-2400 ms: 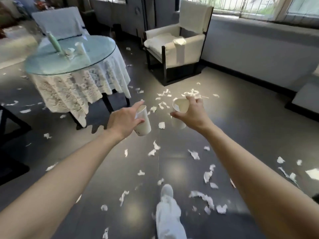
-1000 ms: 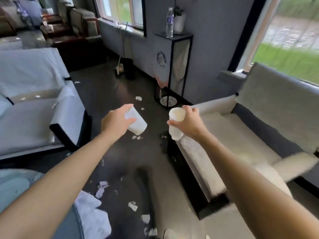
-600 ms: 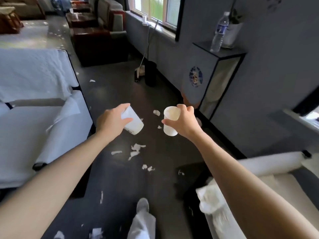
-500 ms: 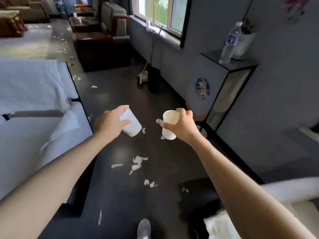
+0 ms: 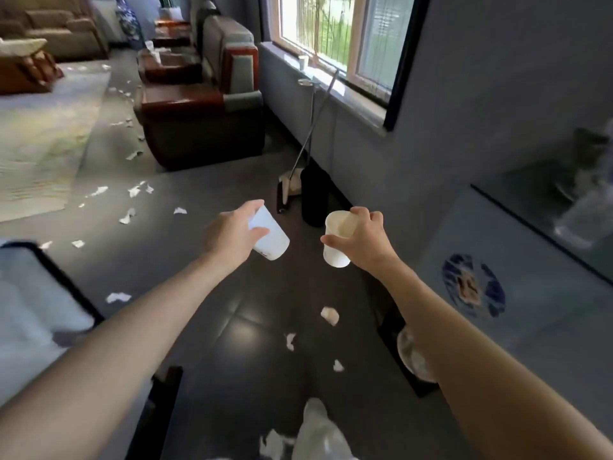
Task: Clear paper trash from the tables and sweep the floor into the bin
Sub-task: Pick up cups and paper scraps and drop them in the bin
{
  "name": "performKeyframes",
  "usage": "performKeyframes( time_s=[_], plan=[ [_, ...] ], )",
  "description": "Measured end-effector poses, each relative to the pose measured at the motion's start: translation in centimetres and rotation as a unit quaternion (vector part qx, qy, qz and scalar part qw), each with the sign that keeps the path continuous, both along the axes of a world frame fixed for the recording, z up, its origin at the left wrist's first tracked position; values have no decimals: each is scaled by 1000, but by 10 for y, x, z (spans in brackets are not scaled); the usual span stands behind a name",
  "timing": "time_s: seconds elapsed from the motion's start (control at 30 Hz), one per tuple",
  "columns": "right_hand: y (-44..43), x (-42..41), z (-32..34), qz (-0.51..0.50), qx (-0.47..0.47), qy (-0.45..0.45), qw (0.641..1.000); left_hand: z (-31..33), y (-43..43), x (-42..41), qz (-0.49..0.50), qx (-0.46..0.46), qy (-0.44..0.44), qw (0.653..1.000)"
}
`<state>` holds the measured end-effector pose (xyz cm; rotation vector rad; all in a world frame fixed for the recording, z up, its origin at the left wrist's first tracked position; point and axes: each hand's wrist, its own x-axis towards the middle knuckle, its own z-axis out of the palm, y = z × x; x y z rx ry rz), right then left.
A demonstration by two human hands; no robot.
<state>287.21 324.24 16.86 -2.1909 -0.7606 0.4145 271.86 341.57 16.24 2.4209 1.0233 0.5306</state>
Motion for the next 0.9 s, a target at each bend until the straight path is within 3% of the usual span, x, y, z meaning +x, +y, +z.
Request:
performKeyframes(
  time_s=[0.13,0.4,0.67,0.9],
  plan=[
    [108,99,15,17,-2,0,1000,11,98,90,6,24,-1,1000],
    [307,261,-3,12,-11,5,1000,-9,305,247,-12,-20,23,999],
    [476,421,-48,-111,7,53,992,-46,513,432,-89,0,104,991],
    [546,545,-111,-222,1,118,968,-103,603,612,-205,-9,181,962]
  ],
)
